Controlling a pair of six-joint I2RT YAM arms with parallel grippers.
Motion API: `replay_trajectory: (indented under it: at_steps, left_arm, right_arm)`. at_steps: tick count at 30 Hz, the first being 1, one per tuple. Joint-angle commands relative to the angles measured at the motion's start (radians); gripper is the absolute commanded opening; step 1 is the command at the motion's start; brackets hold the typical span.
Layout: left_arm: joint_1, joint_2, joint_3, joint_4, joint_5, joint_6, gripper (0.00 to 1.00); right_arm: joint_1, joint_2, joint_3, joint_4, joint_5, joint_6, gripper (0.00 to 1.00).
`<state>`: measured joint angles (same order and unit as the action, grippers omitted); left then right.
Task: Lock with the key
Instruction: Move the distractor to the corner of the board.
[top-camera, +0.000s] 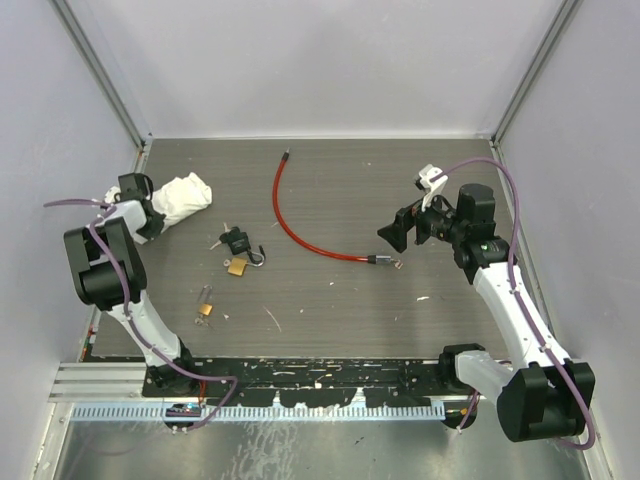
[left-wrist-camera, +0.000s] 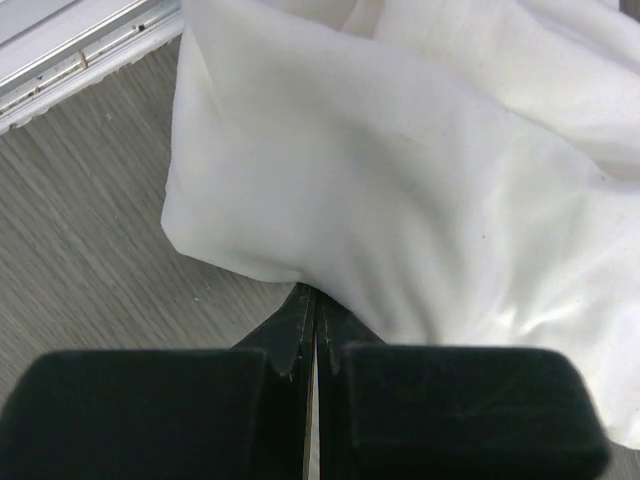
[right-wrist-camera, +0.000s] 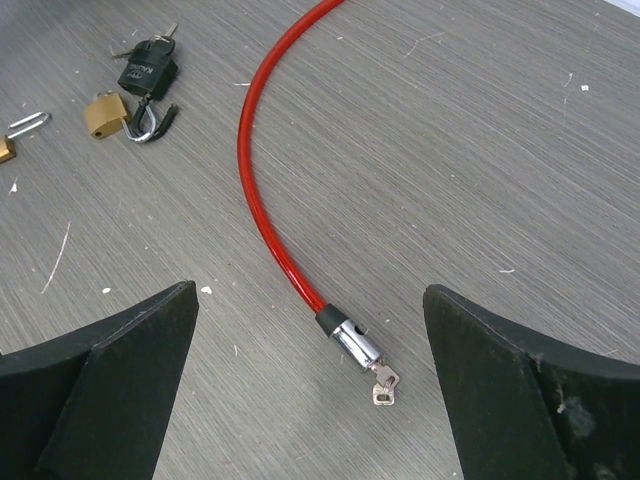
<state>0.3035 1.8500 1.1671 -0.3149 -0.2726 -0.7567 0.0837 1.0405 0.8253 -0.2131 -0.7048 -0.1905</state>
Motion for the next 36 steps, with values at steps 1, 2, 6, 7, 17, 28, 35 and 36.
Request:
replay_trajectory:
  at_steps: [1, 2, 6, 7, 17, 28, 35, 36]
  left_arm:
    - [0.006, 0.036, 0.091, -0.045, -0.038, -0.003, 0.00]
    - [0.007, 0.045, 0.103, -0.040, -0.037, 0.008, 0.00]
    - [0.010, 0.161, 0.246, -0.025, 0.074, 0.101, 0.00]
    - [0.010, 0.214, 0.316, -0.068, 0.141, 0.114, 0.00]
    - [-0.157, 0.594, 0.992, -0.338, 0.309, 0.200, 0.00]
    - [-0.259, 0.600, 1.137, -0.373, 0.343, 0.196, 0.07]
    - [-0.240, 0.051, 0.463, 0.066, 0.417, 0.164, 0.41]
    - [-0.242, -0.018, 0.359, 0.151, 0.468, 0.147, 0.45]
  right_arm:
    - [0.019, -0.010, 0.017, 0.014, 0.022, -0.032, 1.00]
    - [0.023, -0.011, 0.019, 0.012, 0.026, -0.034, 1.00]
    - [0.027, -0.009, 0.019, 0.009, 0.032, -0.038, 1.00]
    - [0.028, -0.009, 0.020, 0.009, 0.035, -0.038, 1.00]
    - [0.028, 0.005, 0.021, 0.006, 0.052, -0.048, 1.00]
    - [0.027, 0.013, 0.023, 0.000, 0.063, -0.055, 1.00]
    - [0.028, 0.004, 0.026, -0.002, 0.055, -0.053, 1.00]
    - [0.028, 0.002, 0.025, -0.002, 0.056, -0.054, 1.00]
